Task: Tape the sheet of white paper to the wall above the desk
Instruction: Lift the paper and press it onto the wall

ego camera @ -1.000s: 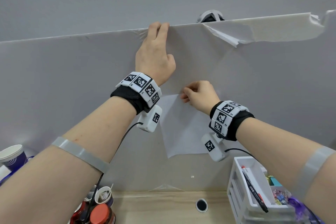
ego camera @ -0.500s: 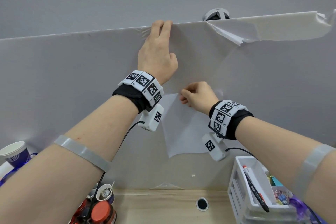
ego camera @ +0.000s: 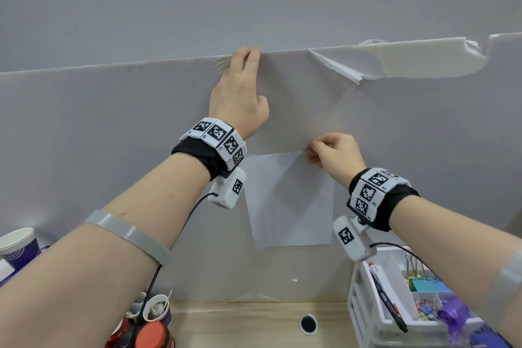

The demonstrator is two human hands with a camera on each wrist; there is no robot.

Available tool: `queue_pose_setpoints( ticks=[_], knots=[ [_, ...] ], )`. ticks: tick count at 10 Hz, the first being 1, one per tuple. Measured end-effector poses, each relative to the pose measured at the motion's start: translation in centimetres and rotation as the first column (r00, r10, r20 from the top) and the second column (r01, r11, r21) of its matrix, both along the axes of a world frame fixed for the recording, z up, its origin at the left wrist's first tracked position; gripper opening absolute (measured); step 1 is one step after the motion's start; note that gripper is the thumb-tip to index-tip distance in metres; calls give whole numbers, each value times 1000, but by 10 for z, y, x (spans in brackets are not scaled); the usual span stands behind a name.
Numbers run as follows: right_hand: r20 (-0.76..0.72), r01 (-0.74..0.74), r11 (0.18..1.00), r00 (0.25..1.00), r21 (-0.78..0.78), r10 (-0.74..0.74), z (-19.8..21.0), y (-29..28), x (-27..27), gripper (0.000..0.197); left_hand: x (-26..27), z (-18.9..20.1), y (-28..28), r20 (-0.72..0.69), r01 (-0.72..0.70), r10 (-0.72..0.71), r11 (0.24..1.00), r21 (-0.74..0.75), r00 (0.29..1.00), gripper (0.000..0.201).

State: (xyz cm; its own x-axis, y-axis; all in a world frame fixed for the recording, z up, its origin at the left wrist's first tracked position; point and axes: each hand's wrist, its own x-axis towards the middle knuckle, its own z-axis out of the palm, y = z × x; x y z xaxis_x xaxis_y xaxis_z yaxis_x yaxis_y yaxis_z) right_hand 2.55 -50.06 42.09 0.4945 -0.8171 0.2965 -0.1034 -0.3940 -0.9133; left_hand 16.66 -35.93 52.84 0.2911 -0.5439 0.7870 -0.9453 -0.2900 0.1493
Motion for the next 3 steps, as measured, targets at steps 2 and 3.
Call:
queue_pose_setpoints(
  ticks=[2,3],
  knots=[
    [-140,-137,991,981,-7,134,-4,14,-41,17,-5,8,12,-11,5,-4,999,49,1000,81],
    [-165,-187,982,970,-21,181,1,26,-62,17,-7,3,23,39,9,-10,1000,27,999,80]
  ],
)
